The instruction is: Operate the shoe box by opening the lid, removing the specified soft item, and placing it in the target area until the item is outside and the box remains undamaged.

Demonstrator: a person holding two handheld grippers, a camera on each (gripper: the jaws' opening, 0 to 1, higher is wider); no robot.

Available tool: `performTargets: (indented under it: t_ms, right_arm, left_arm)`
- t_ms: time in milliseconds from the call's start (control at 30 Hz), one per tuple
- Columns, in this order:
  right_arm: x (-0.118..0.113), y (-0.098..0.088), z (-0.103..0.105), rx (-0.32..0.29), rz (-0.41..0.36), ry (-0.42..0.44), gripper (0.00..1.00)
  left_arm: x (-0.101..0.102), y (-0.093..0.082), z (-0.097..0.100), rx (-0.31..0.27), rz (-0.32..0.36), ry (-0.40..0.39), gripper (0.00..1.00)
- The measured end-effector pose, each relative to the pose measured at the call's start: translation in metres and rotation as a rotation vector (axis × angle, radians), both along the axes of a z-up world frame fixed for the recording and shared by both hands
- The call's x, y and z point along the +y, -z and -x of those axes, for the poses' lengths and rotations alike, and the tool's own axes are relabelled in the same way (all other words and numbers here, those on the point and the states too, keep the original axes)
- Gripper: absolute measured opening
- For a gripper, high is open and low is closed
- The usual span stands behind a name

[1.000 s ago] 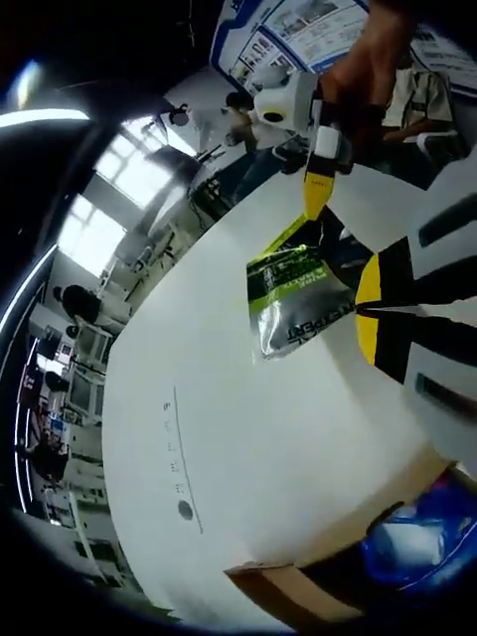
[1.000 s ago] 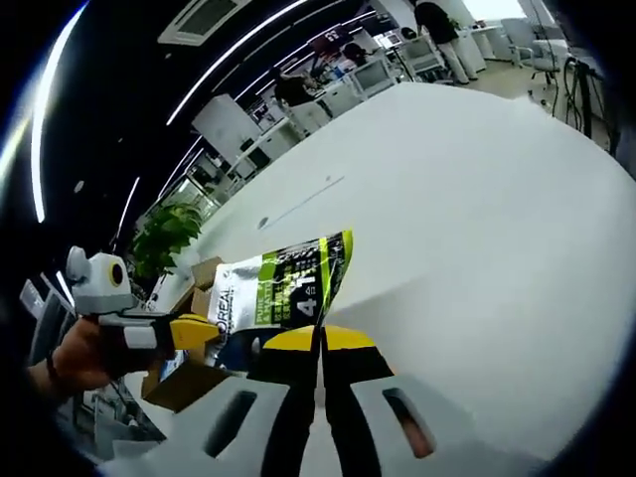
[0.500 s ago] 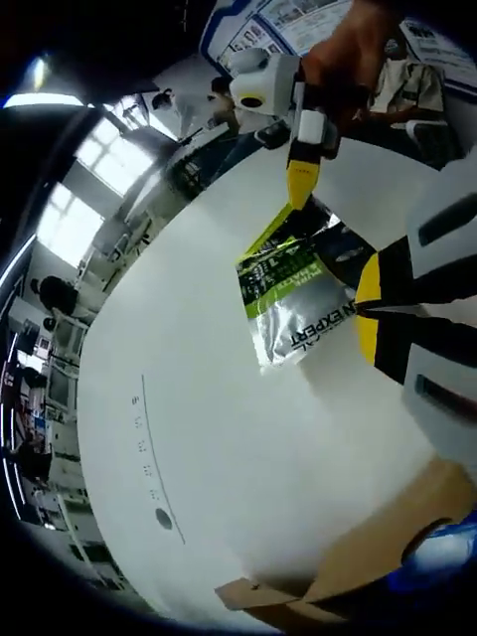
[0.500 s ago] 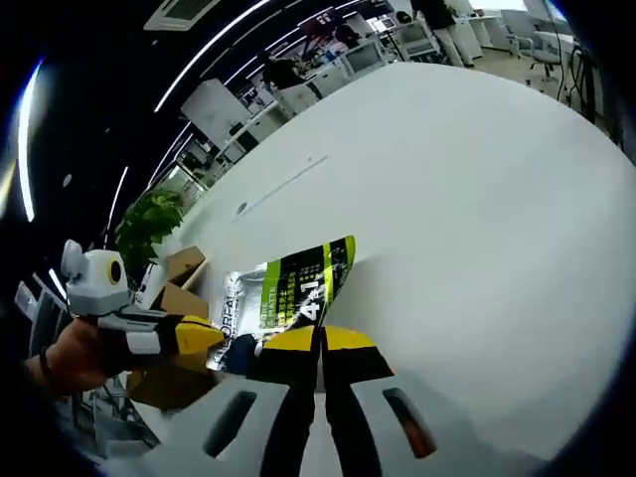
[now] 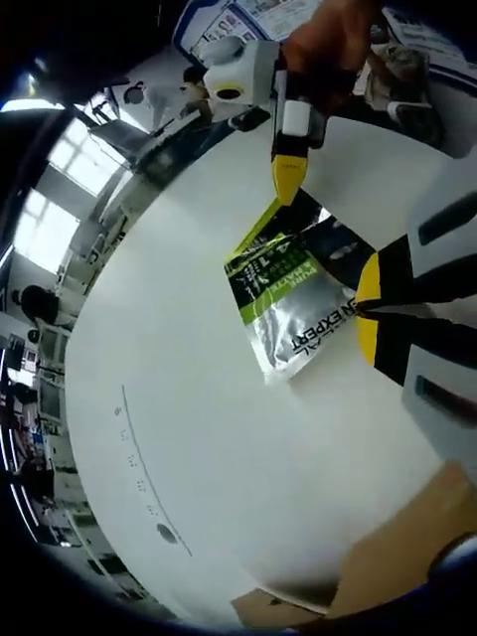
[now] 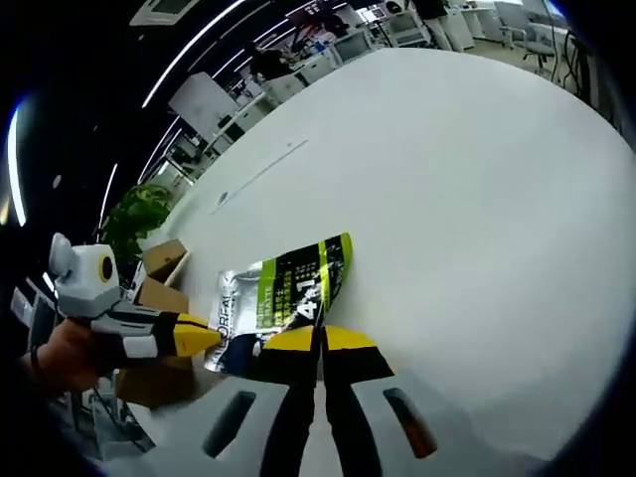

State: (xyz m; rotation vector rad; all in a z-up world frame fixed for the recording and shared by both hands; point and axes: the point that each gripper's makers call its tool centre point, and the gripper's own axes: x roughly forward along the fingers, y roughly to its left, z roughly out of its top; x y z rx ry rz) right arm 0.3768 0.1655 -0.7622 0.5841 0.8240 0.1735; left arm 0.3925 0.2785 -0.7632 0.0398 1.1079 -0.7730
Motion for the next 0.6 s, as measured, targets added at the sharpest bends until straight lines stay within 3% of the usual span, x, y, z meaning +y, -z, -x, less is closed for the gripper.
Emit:
performTargets:
  t_ms: [300,600]
  right_arm:
    - [-0.003,0.003,-0.004,-0.009,0.007,0.003,0.01]
    - [-0.004,0.001,-0.005,-0.017,0.038,0.007,0.02]
  left_arm:
    - [0.009,0.007,-0.002,-0.001,-0.045,-0.005,0.04]
    - [0.018,-0.003,-0.011,-0.041,-0.060,-0.022,0.11]
